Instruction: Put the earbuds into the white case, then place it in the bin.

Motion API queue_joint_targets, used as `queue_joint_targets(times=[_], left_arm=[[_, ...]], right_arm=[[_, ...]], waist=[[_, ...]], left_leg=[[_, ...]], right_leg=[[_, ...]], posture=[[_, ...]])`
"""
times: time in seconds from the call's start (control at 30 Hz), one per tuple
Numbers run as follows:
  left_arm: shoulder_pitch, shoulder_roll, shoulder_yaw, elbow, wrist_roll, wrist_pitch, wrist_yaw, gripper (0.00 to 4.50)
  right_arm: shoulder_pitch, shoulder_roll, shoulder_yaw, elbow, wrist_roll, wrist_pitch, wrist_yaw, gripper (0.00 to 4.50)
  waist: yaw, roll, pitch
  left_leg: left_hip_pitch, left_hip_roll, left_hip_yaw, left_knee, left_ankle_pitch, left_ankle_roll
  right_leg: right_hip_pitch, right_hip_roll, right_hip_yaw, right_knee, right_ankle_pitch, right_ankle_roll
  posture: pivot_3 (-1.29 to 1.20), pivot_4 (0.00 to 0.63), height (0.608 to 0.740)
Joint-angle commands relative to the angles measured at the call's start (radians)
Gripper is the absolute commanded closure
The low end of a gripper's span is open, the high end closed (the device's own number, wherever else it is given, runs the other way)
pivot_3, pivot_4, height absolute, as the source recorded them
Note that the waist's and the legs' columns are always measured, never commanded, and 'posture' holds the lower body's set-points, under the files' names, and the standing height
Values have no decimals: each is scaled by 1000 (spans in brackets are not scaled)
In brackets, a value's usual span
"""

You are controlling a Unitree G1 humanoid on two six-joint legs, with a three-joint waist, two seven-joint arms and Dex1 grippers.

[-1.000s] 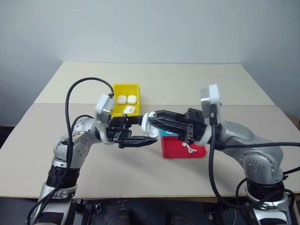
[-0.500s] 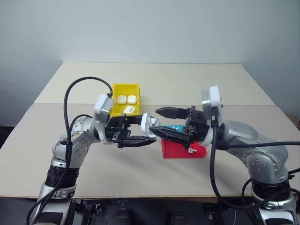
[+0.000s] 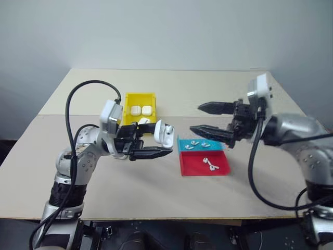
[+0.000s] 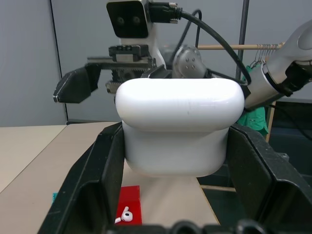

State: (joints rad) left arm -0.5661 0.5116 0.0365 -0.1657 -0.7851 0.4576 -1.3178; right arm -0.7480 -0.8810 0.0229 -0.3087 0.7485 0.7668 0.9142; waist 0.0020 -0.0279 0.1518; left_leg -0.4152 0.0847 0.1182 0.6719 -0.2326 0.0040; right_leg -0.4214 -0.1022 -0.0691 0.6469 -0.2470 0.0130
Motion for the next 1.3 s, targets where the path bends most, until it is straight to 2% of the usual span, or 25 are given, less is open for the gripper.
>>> queue_joint_targets(times=[0.03, 0.13, 0.3, 0.4, 0.53, 0.67, 0.83, 1.3], left_arm=[[15, 9, 34, -44, -13, -20, 18, 1698], [33, 17, 47, -57, -12, -22, 32, 1698], [49, 25, 70, -76, -20, -18, 61, 1698], [65, 31, 81, -93, -30, -12, 70, 1698], [86, 35, 90, -116, -32, -16, 85, 1698], [108, 41, 106, -143, -39, -14, 108, 1698], [161, 57, 129, -201, -54, -6, 146, 1698], [232, 99, 158, -289, -113, 7, 224, 1698]], right_arm=[[-90, -47, 237, 115, -307, -121, 81, 92], [-199, -11, 405, 329, -554, -302, 135, 92], [-390, 95, 545, 749, -777, -690, 310, 92], [-485, 165, 580, 968, -852, -876, 402, 738], [-584, 261, 596, 1212, -934, -1042, 465, 2090], [-644, 334, 613, 1394, -1038, -1152, 455, 2090], [-663, 375, 628, 1513, -1144, -1237, 396, 2090], [-633, 449, 608, 1614, -1264, -1209, 257, 2090]], waist=[[-9, 0, 0], [-16, 0, 0], [-18, 1, 1], [-17, 1, 1], [-17, 1, 1], [-16, 1, 1], [-17, 2, 1], [-20, 2, 2]], left_leg=[[0, 0, 0, 0, 0, 0], [0, 0, 0, 0, 0, 0], [-1, 0, 1, 0, 1, -1], [-1, 0, 2, 0, 1, -2], [-1, 0, 2, 0, 2, -3], [-1, 0, 2, 0, 4, -7], [-1, 0, 3, 0, 5, -9], [0, 0, 3, -2, 7, -12]], right_leg=[[0, 0, 0, 0, 0, 0], [0, 0, 0, 0, 0, 0], [-2, 0, 1, 0, 0, 0], [-2, 0, 1, -1, 0, 0], [-2, 0, 1, -1, 0, 0], [-2, 0, 1, 1, 0, 0], [-2, -1, 1, 1, 0, 0], [-2, -1, 1, 1, 0, 0]], posture=[[0, 150, 740], [0, 150, 740], [0, 150, 740], [0, 150, 740], [0, 150, 740], [0, 150, 740], [0, 150, 740], [0, 150, 740]])
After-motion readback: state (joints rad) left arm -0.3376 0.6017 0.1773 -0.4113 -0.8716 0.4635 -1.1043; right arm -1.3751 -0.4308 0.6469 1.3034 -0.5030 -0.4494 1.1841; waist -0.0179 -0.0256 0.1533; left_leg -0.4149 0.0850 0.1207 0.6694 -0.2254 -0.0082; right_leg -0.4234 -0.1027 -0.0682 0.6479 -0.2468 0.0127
